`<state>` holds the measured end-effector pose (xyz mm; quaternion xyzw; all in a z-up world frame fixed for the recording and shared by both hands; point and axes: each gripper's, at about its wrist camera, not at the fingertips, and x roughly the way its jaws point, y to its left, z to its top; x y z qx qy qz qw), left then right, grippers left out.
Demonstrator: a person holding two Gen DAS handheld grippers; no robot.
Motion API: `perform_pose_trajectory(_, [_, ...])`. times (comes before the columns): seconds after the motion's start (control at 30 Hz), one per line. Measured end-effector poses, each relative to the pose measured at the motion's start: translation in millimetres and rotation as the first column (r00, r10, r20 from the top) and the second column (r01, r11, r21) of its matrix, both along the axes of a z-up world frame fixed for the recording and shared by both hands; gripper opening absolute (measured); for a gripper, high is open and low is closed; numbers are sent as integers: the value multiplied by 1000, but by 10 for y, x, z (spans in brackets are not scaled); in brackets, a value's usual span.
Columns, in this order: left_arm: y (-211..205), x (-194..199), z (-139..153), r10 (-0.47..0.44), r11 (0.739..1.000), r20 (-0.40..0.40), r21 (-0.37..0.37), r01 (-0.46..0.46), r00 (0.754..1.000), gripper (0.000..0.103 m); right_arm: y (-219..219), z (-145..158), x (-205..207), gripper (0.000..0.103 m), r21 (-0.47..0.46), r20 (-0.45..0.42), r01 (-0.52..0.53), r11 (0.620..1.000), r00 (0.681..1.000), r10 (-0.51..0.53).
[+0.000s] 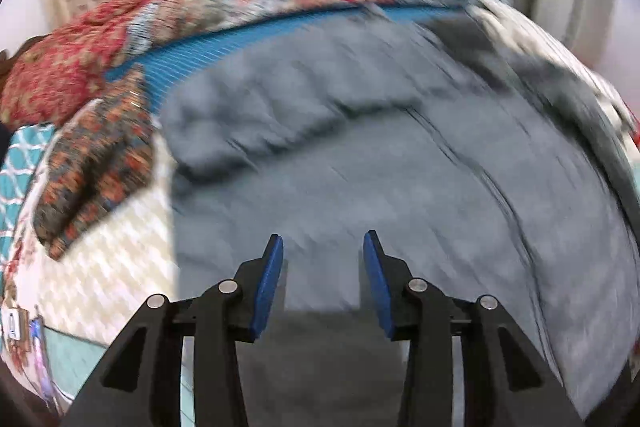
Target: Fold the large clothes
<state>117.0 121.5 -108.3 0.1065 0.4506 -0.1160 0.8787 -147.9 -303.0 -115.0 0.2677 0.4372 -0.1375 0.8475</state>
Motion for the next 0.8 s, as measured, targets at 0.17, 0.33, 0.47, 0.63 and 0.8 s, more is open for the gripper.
perform_pose_trajectory(0.17, [-189, -312, -121, -31, 999, -50, 13, 32, 998, 0, -149, -577, -880, 73, 354, -4, 248, 902, 964, -264])
perform_pose_trajectory(0.33, [-75, -536, 23, -22, 999, -44, -25, 20, 999, 0, 66, -932, -963, 74, 692, 43, 180, 699, 956, -290])
perform_pose_trajectory(0.47, [148, -587, 70, 35, 998, -57, -48, -37, 998, 0, 158, -842, -653, 31, 715, 90, 84, 694, 973, -210])
perform_pose_trajectory(0.63, [473, -652, 171, 102, 989, -49, -101, -106, 994, 0, -230, 121, -225, 6, 416, 206, 65, 907, 965, -163])
perform_pose_trajectory(0.8, [844, -668, 283, 175, 973, -22, -152, -176, 984, 0, -422, 1642, 651, 6, 9, 395, 34, 999, 918, -35])
